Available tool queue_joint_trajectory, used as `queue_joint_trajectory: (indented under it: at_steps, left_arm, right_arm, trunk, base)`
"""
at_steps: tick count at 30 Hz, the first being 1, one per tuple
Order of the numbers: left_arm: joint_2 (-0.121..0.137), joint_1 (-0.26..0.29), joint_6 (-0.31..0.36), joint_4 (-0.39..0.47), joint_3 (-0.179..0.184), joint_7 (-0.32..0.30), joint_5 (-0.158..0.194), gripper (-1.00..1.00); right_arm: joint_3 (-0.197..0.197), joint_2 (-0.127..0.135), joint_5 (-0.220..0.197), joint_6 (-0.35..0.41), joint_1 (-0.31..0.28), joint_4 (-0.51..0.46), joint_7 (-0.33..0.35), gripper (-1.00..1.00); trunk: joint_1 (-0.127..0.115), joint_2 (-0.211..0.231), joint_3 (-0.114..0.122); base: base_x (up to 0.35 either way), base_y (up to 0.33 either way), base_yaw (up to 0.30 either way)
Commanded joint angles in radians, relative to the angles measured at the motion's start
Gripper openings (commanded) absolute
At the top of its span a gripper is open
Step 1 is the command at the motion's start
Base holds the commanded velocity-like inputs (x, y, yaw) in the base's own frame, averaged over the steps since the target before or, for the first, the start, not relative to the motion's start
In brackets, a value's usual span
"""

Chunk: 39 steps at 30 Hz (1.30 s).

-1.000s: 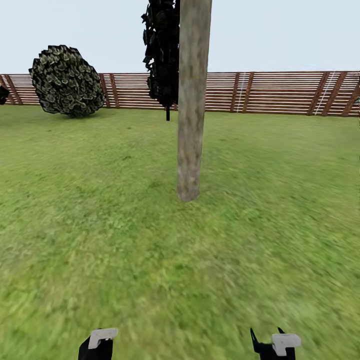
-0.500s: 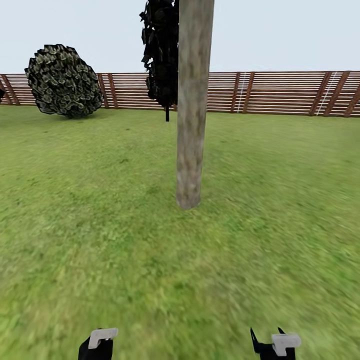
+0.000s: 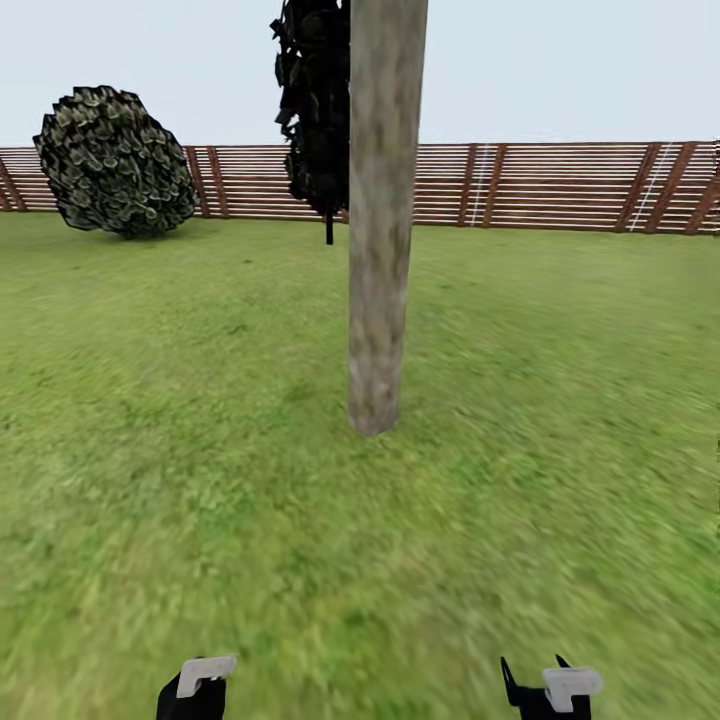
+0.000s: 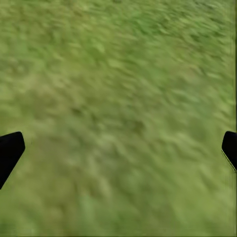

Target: In the garden, pick up the pesticide atomizer on the floor and spray pesticide onto both trees until each tree trunk is fully covered.

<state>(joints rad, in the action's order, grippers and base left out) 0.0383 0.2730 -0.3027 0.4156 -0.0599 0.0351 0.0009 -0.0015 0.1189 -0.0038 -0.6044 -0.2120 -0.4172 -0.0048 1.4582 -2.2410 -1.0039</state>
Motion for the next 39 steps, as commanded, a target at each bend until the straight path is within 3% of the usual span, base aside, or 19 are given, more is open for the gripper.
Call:
queue_joint_trajectory:
  at_steps: [1, 7, 20, 24, 29, 30, 32, 35, 37, 38, 39]
  left_arm:
    - [0.0, 0.0, 0.0, 0.0, 0.0, 0.0, 0.0, -1.0]
    - [0.0, 0.0, -0.001, 0.0, 0.0, 0.0, 0.001, -1.0]
    - [0.003, 0.0, 0.0, 0.0, 0.0, -0.001, 0.0, -1.0]
    - [0.005, 0.0, 0.001, -0.001, -0.034, -0.001, -0.002, -1.0]
    - [0.006, 0.0, 0.003, 0.0, -0.04, -0.004, -0.005, -1.0]
    - [0.024, 0.0, 0.005, -0.001, -0.04, -0.006, -0.006, -1.0]
    - [0.046, 0.001, 0.006, 0.006, -0.039, -0.011, -0.006, -1.0]
    - [0.059, 0.002, 0.006, 0.009, -0.031, -0.016, -0.011, -1.0]
    - [0.064, 0.005, 0.009, 0.006, -0.02, -0.025, -0.026, -1.0]
    - [0.067, 0.008, 0.018, 0.006, -0.007, -0.046, -0.051, -1.0]
    - [0.076, 0.016, 0.112, 0.02, 0.017, -0.188, -0.171, -1.0]
  right_arm:
    - [0.0, 0.0, 0.0, 0.0, 0.0, 0.0, 0.0, 1.0]
    - [0.0, 0.0, -0.001, 0.0, 0.0, 0.0, 0.0, 1.0]
    - [0.0, -0.001, 0.0, 0.0, 0.0, 0.0, -0.001, 1.0]
    - [0.001, -0.001, 0.003, 0.0, 0.0, 0.001, 0.003, 1.0]
    - [0.006, -0.027, 0.008, 0.0, 0.0, 0.036, 0.007, 1.0]
    - [0.004, -0.043, 0.007, 0.0, -0.001, 0.038, 0.004, 1.0]
    - [0.004, -0.044, 0.007, 0.0, -0.001, 0.027, 0.005, 1.0]
    - [0.006, -0.046, 0.008, 0.002, -0.008, 0.003, 0.008, 1.0]
    - [0.018, -0.051, 0.008, 0.004, -0.034, -0.023, 0.01, 1.0]
    - [0.041, -0.063, 0.009, 0.005, -0.064, -0.045, 0.011, 1.0]
    - [0.169, -0.082, 0.025, 0.013, -0.142, -0.068, 0.013, 1.0]
  trunk:
    - [0.0, 0.0, 0.0]
    - [0.0, 0.0, 0.0]
    - [0.0, 0.0, 0.0]
    - [0.0, 0.0, 0.0]
    - [0.0, 0.0, 0.0]
    - [0.0, 0.0, 0.0]
    - [0.0, 0.0, 0.0]
    - [0.0, 0.0, 0.0]
    - [0.0, 0.0, 0.0]
    - [0.0, 0.0, 0.0]
    - [0.0, 0.0, 0.0]
  base:
    - [0.341, 0.0, -0.233]
    - [0.341, 0.0, -0.213]
    - [0.341, -0.02, -0.011]
    - [0.34, -0.088, 0.0]
    - [0.34, -0.089, 0.0]
    - [0.335, -0.029, 0.0]
    - [0.248, -0.015, 0.0]
    - [0.092, -0.005, 0.0]
    - [0.035, -0.002, 0.0]
    - [0.014, -0.001, 0.0]
    - [0.002, 0.0, 0.0]
